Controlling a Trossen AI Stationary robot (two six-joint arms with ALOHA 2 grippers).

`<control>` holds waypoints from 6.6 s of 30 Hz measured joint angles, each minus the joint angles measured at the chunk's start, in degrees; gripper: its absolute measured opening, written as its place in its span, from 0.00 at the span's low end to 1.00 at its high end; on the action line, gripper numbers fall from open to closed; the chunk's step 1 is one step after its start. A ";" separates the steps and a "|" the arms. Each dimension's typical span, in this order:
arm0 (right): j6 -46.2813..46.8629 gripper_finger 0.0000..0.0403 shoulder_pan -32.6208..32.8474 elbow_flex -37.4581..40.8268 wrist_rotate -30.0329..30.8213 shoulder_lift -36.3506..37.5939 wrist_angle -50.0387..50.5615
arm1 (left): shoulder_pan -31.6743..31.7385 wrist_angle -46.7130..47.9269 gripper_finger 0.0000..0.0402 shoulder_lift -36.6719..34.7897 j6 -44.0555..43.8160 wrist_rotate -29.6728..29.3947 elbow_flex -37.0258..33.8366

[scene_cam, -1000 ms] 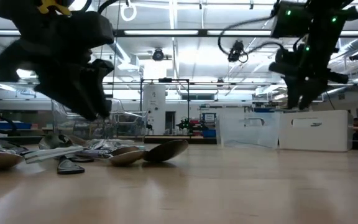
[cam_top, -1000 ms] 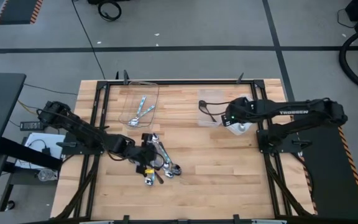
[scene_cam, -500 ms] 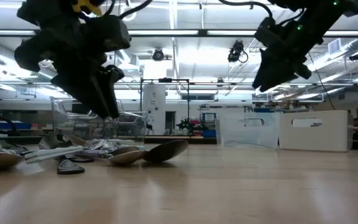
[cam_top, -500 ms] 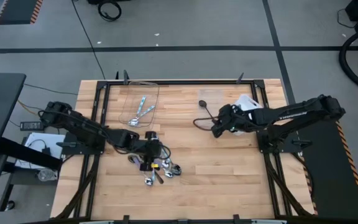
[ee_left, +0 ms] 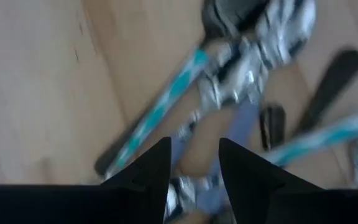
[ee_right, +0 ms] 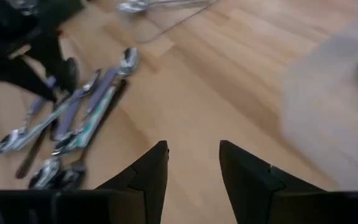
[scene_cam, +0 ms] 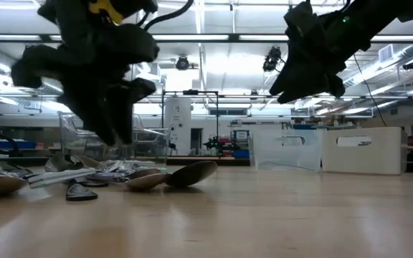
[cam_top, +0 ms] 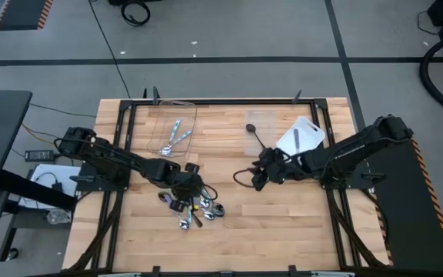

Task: Sort silverware by color (type)
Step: Put the purple spoon into the white bin

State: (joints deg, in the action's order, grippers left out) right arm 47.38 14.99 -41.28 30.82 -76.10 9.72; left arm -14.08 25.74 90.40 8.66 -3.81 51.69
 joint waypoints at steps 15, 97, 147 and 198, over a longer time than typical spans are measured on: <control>3.96 0.37 7.07 0.02 2.76 -11.96 -11.76 | -5.03 13.01 0.35 0.67 2.74 9.49 3.28; -42.56 0.35 -18.15 -0.02 -14.08 4.69 -19.96 | -3.38 21.60 0.13 -9.12 -12.88 7.07 5.65; -15.30 0.41 -10.59 0.00 -24.79 -0.60 -21.37 | 1.16 -34.92 0.14 4.79 93.29 -28.90 5.61; -19.83 0.10 -11.94 0.04 -18.64 0.63 -31.75 | 1.13 -50.68 0.34 4.95 89.32 -24.74 5.56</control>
State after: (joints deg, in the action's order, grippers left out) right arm 27.56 3.04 -41.24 12.19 -75.48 -22.03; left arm -12.95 -24.94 95.35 97.97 -28.55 57.25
